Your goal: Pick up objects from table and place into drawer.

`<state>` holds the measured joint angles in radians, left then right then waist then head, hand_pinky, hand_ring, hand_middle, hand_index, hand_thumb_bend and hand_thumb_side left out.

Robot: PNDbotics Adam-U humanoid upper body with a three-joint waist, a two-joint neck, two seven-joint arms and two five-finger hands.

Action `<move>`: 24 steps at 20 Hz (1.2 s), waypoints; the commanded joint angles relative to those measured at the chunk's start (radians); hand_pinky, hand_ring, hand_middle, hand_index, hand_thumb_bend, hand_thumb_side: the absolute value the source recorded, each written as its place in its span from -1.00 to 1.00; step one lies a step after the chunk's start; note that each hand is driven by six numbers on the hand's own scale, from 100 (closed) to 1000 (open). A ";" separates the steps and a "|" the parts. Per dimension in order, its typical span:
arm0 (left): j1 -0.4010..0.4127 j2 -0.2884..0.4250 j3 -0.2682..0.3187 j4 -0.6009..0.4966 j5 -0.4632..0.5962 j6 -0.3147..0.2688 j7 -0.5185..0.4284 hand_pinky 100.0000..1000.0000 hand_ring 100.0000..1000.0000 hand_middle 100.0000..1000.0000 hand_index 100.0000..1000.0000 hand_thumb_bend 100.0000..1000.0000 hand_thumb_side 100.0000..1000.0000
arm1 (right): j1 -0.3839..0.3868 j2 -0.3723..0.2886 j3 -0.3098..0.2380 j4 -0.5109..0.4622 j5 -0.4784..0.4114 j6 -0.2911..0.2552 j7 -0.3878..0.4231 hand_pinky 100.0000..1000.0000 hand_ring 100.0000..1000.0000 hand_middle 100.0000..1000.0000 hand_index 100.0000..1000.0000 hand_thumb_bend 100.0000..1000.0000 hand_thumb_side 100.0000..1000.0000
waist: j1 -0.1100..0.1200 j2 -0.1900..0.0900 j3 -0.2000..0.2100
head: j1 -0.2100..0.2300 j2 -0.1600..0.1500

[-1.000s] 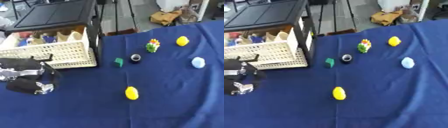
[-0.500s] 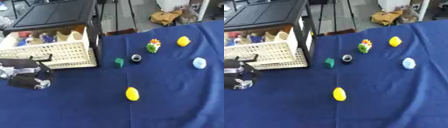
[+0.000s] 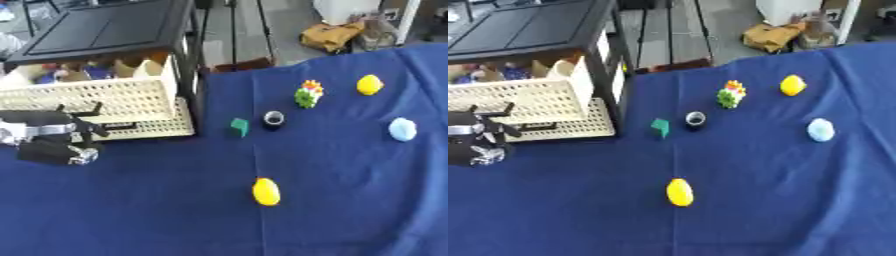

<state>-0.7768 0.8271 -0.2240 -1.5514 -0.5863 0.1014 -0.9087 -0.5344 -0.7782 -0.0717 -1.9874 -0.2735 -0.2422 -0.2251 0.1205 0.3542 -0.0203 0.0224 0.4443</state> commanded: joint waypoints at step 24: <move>-0.134 -0.073 0.069 0.188 0.033 0.077 0.094 -0.91 -0.34 -0.03 0.75 -1.00 0.93 | 0.018 0.027 0.002 -0.013 0.037 0.024 0.031 0.10 0.49 -0.27 0.36 -1.00 0.86 | 0.008 0.007 -0.046 | 0.029 -0.061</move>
<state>-0.8885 0.7322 -0.1746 -1.3614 -0.5611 0.1764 -0.8265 -0.5097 -0.7364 -0.0624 -1.9873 -0.2392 -0.2196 -0.1966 0.1337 0.3798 -0.0665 0.0480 0.3976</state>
